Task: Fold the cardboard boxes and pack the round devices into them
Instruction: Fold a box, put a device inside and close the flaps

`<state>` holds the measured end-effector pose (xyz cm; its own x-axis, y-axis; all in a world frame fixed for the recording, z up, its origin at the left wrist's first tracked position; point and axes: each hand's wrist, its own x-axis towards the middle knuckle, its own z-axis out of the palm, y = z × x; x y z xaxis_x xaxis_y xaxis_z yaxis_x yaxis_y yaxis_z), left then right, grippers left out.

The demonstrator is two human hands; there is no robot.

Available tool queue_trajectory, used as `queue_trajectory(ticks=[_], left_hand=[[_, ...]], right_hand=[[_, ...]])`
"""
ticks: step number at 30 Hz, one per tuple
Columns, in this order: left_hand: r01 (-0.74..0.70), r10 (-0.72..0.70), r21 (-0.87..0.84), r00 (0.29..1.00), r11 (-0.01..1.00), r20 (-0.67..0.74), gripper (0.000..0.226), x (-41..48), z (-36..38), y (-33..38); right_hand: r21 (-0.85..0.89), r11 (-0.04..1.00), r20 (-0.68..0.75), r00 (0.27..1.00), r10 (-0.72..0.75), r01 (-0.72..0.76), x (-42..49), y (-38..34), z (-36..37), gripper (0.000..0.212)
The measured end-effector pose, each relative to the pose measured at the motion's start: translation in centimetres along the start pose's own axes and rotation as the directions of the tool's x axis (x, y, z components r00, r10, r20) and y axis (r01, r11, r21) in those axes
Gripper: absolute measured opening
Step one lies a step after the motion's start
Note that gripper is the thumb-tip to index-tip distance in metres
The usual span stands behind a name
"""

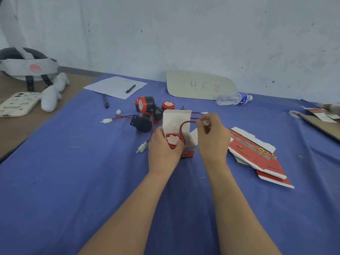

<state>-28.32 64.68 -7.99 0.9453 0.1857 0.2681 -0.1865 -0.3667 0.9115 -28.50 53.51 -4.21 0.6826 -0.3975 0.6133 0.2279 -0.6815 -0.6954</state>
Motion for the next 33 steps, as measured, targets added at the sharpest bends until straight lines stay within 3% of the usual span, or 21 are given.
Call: queue_trajectory(ticks=[4, 9, 13, 16, 19, 21, 26, 31, 33], left_hand=[[-0.013, 0.012, -0.019, 1.000, 1.000, -0.018, 0.036, -0.1, 0.0, 0.0], [-0.032, 0.032, -0.029, 0.999, 0.999, -0.018, 0.037, -0.3, -0.1, 0.3], [-0.025, 0.025, -0.015, 1.000, 1.000, -0.014, 0.037, -0.4, -0.1, 0.5], [-0.024, 0.023, -0.016, 1.000, 1.000, -0.011, 0.036, -0.4, -0.1, 0.7], [-0.032, 0.032, -0.028, 0.999, 0.999, -0.014, 0.034, -0.5, -0.2, 0.7], [-0.039, 0.039, -0.023, 0.999, 0.999, -0.006, 0.036, -0.5, -0.2, 0.7], [-0.053, 0.053, -0.026, 0.999, 0.998, -0.009, 0.037, -0.6, -0.1, 0.8], [-0.057, 0.057, -0.007, 0.998, 0.998, -0.002, 0.038, -0.7, -0.1, 0.7], [-0.055, 0.055, -0.011, 0.998, 0.998, 0.000, 0.042, -0.7, -0.1, 0.6]], right_hand=[[-0.342, 0.938, 0.132, 0.991, -0.006, 0.051, 0.4, -0.3, -0.6, 0.020], [-0.471, 0.881, 0.327, 0.936, 0.127, 0.045, 0.5, -1.5, -1.3, 0.023], [-0.462, 0.886, 0.533, 0.809, 0.246, 0.035, 0.4, -1.9, -1.5, 0.028], [-0.378, 0.925, 0.676, 0.696, 0.243, 0.045, 0.7, -2.2, -2.6, 0.020], [-0.312, 0.947, 0.768, 0.606, 0.206, 0.073, 0.8, -2.5, -3.6, 0.026], [-0.300, 0.950, 0.751, 0.634, 0.181, 0.084, 0.7, -2.5, -3.6, 0.030], [-0.329, 0.940, 0.536, 0.838, 0.105, 0.093, 0.8, -2.3, -2.4, 0.047], [-0.238, 0.966, 0.425, 0.884, 0.196, -0.100, 0.1, -1.9, -0.2, 0.023], [-0.183, 0.968, 0.393, 0.890, 0.231, -0.171, -0.1, -1.9, 0.3, 0.031]])
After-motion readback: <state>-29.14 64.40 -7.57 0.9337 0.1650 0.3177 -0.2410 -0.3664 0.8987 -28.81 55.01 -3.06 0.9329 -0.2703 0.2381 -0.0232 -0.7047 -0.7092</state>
